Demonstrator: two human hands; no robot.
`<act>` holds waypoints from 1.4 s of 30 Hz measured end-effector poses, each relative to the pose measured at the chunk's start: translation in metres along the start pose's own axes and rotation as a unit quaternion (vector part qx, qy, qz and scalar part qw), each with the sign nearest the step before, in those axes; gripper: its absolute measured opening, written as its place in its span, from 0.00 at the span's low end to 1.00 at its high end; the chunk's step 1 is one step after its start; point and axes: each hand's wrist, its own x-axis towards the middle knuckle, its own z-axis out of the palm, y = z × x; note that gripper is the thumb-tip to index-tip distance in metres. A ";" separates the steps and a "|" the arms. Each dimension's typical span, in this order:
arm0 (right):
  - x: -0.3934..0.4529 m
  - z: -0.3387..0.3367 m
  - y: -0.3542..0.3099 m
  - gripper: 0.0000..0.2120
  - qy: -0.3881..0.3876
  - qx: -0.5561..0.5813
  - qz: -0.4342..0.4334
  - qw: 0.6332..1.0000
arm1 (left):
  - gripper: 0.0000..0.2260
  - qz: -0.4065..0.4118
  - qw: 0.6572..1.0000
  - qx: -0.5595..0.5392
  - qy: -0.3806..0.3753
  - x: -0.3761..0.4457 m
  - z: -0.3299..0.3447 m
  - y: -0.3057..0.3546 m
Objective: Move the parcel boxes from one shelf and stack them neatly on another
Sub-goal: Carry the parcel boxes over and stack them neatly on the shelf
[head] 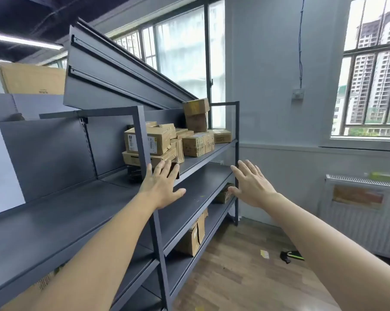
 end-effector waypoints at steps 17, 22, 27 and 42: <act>0.108 0.064 0.114 0.35 -0.024 0.014 0.005 1.000 | 0.34 0.038 0.999 -0.024 0.015 0.163 0.038 0.082; 0.165 0.077 0.176 0.34 -0.022 0.019 0.001 1.000 | 0.33 0.018 0.999 -0.028 0.008 0.222 0.048 0.106; 0.215 0.107 0.218 0.35 -0.049 0.019 0.000 0.999 | 0.33 -0.004 0.999 -0.042 -0.026 0.281 0.079 0.115; 0.448 0.189 0.281 0.37 -0.035 0.029 -0.036 0.998 | 0.31 -0.028 0.994 -0.101 0.030 0.510 0.155 0.081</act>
